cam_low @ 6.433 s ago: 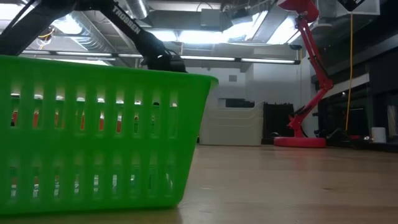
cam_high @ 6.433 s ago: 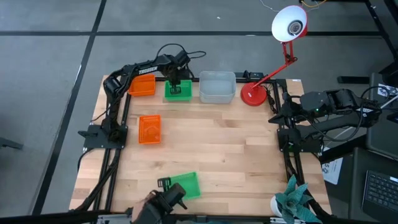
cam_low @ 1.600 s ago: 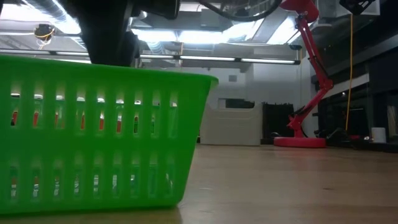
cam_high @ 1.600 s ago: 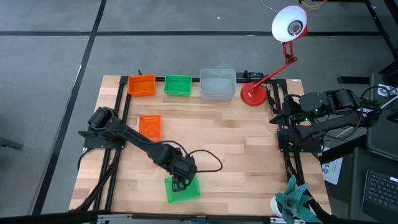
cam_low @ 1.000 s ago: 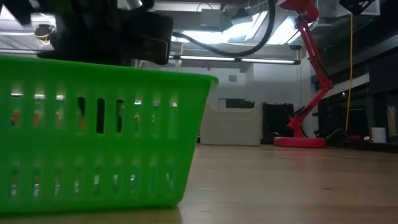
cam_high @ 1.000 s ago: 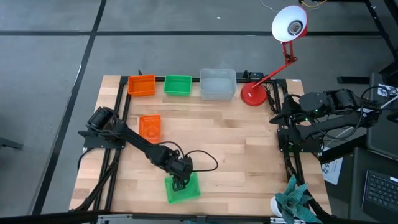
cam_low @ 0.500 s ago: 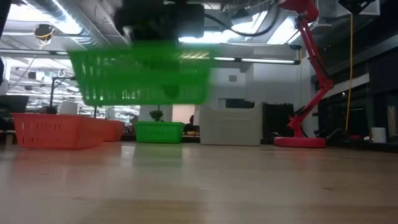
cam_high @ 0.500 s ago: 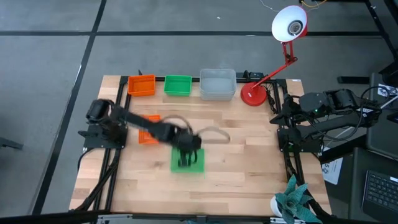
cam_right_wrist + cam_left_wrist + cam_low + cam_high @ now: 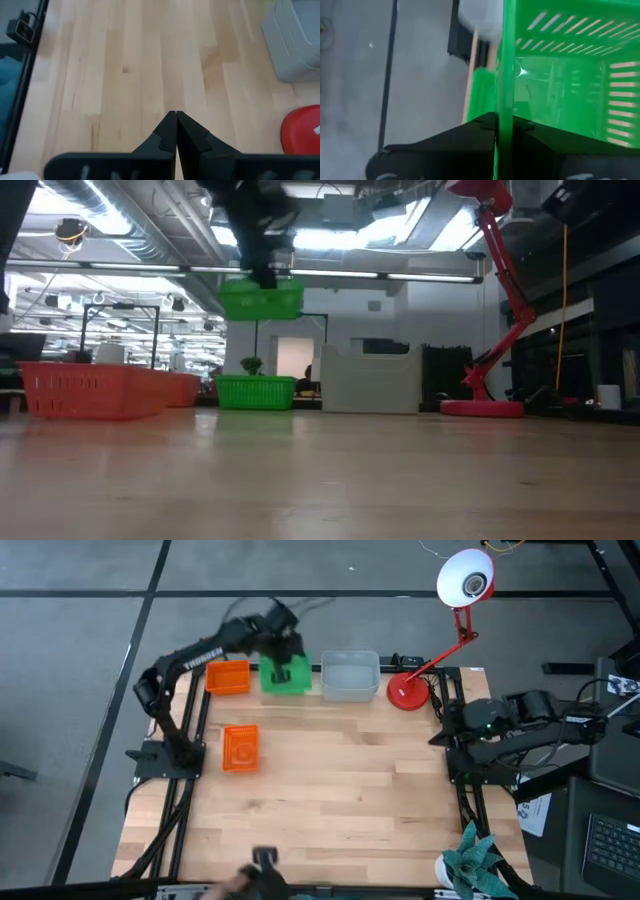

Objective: Stack baskets by color
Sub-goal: Stack the bottom green bin on top of the top green bins

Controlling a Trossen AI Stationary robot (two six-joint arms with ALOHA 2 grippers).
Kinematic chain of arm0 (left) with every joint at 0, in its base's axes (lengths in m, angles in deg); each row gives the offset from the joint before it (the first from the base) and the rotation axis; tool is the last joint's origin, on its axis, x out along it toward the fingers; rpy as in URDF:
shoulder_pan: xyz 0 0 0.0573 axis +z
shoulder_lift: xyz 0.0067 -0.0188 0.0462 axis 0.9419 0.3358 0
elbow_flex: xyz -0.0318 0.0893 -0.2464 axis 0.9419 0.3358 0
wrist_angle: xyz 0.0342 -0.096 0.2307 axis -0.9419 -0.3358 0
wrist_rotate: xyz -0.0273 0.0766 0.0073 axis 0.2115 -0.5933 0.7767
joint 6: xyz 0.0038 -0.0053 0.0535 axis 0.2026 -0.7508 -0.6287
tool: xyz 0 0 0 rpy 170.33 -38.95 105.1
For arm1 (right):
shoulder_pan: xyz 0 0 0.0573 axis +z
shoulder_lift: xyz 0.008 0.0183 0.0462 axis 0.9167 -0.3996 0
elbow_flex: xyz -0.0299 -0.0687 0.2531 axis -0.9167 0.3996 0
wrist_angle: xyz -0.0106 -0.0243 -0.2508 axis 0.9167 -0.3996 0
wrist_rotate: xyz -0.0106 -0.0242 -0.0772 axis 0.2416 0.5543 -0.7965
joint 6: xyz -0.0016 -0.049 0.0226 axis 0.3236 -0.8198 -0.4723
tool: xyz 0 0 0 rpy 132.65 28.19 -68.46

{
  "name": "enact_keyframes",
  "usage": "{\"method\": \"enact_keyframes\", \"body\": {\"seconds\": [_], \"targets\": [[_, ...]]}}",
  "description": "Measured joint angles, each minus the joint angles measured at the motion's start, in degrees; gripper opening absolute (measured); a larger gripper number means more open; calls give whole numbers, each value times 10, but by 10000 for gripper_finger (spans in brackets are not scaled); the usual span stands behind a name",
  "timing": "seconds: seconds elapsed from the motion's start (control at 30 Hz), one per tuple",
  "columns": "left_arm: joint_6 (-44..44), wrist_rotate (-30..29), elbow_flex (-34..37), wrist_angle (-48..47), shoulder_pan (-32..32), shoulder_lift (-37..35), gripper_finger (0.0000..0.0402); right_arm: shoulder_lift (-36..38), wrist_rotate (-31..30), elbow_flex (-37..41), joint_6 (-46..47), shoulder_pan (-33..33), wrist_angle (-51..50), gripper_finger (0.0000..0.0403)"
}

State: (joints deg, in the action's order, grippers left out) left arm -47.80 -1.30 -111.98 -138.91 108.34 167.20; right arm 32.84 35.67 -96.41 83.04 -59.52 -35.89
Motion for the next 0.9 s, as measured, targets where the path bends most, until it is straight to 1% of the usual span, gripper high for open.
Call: {"method": "enact_keyframes", "body": {"seconds": [0.07, 0.17, 0.3, 0.37, 0.53, 0.7, 0.9], "targets": [[-34, 33, 2, -2, 36, 1, 0, 0, -4, 5, 13, 0, 21, 7], [-66, 67, 10, -1, 68, 1, 0, -2, -41, 1, 9, 0, 60, 7], [-79, 87, 20, 7, 88, 20, 0, 0, -119, -4, -19, 0, 117, 7], [-80, 90, 23, 5, 93, 41, 0, 3, -138, -4, -29, 0, 133, 7], [-109, 89, 23, 45, 95, 91, 0, 5, -133, -4, -17, 0, 146, 7], [-138, 85, 23, 53, 103, 120, 0, 5, -108, -4, 0, 0, 145, 7], [-147, 85, 23, 85, 114, 148, 0, 5, -109, -4, -2, 0, 145, 7]]}}
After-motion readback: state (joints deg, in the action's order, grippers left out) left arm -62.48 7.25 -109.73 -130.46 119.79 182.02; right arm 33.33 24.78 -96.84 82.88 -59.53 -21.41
